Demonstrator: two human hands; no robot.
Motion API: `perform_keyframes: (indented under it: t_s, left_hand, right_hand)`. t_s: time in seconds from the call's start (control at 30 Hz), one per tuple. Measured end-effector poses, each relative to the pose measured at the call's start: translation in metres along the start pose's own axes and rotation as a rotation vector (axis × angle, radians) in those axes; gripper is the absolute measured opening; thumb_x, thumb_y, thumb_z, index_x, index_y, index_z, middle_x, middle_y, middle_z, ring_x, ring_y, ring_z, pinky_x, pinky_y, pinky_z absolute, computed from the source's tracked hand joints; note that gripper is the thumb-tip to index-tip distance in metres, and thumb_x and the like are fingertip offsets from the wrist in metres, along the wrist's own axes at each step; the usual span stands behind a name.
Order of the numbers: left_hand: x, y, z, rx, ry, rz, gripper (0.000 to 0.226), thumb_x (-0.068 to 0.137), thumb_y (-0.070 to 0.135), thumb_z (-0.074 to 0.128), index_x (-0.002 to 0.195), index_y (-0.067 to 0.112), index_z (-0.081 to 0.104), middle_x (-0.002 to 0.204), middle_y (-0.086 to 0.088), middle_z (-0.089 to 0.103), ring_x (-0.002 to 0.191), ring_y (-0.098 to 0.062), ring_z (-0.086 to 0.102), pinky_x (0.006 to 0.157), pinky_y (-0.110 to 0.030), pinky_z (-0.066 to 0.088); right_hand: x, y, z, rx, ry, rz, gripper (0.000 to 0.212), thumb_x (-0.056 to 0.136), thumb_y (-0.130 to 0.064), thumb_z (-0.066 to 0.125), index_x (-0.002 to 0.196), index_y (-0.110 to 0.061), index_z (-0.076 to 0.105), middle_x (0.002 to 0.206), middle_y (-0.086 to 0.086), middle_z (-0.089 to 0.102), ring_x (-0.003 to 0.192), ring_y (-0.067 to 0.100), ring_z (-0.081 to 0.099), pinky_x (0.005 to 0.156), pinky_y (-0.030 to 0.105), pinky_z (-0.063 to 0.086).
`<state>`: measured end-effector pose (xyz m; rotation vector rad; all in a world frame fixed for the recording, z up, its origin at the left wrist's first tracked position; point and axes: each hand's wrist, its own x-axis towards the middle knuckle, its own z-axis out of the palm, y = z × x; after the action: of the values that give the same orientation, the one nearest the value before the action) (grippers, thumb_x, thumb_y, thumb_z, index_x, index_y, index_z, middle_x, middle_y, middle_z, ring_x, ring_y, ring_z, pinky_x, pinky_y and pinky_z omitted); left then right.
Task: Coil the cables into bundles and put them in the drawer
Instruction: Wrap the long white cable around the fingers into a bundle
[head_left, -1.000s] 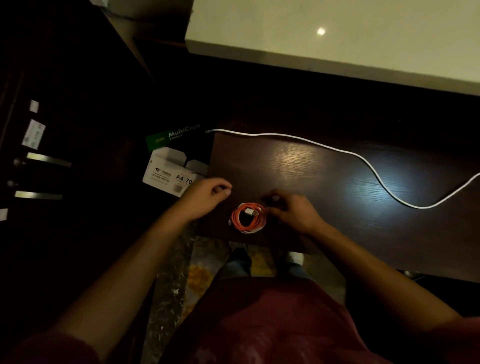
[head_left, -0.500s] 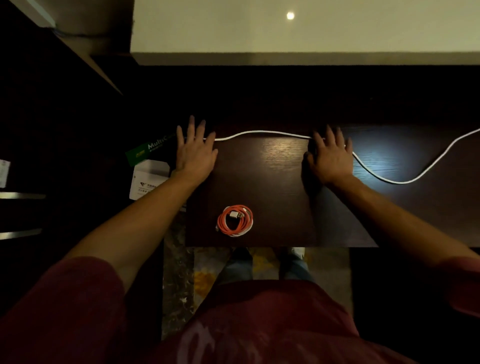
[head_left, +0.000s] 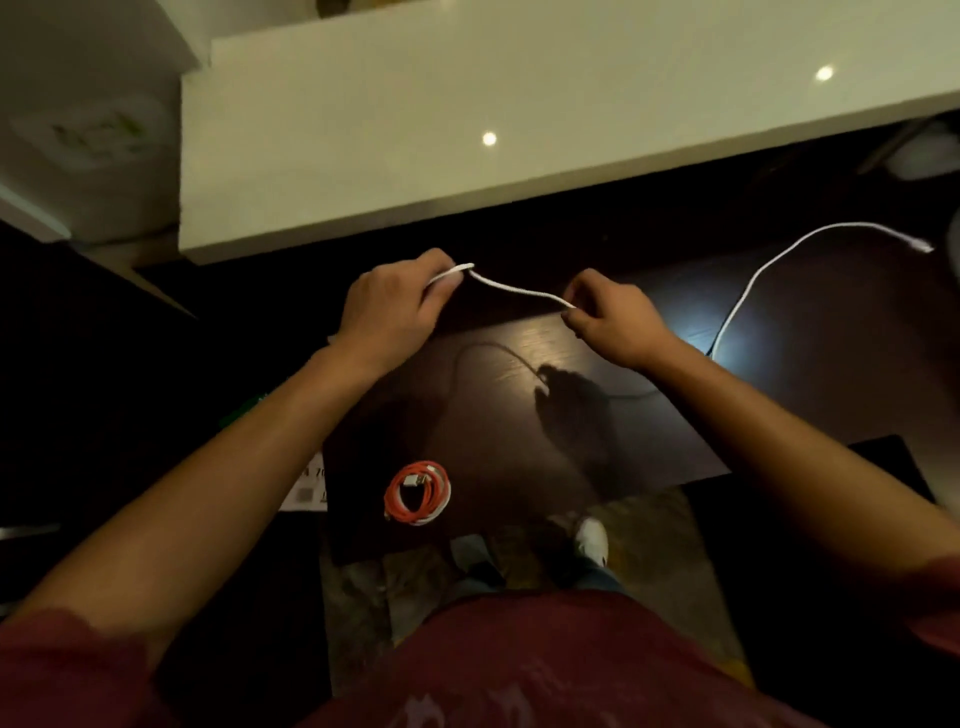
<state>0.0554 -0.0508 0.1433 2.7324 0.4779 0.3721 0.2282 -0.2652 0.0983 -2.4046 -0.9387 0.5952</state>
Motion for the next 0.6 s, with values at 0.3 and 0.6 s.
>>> perform_keyframes:
  t_s: [0.3,0.6]
  left_hand:
    - [0.045,0.192,-0.038,-0.312,0.052,0.402,0.019,0.102,0.030,0.057,0.109,0.019,0.072,0.083,0.009,0.068,0.073,-0.006,0.061,0.069,-0.032,0.052]
    - [0.064,0.303,-0.027,-0.366,0.065,0.601,0.022,0.104,0.026,0.057,0.111,0.013,0.073,0.087,0.001,0.074,0.072,-0.015,0.068,0.066,-0.035,0.053]
  right_hand:
    - [-0.092,0.015,-0.129,0.176,0.317,-0.331,0.063,0.095,-0.036,0.066,0.153,-0.026,0.042,0.145,-0.001,0.056,0.128,0.014,0.057,0.106,0.037,0.048]
    - [-0.156,0.060,-0.207,0.120,0.605,-0.279,0.044,0.100,-0.048,0.052,0.140,-0.030,0.059,0.155,0.005,0.047,0.144,0.018,0.043,0.115,0.036,0.038]
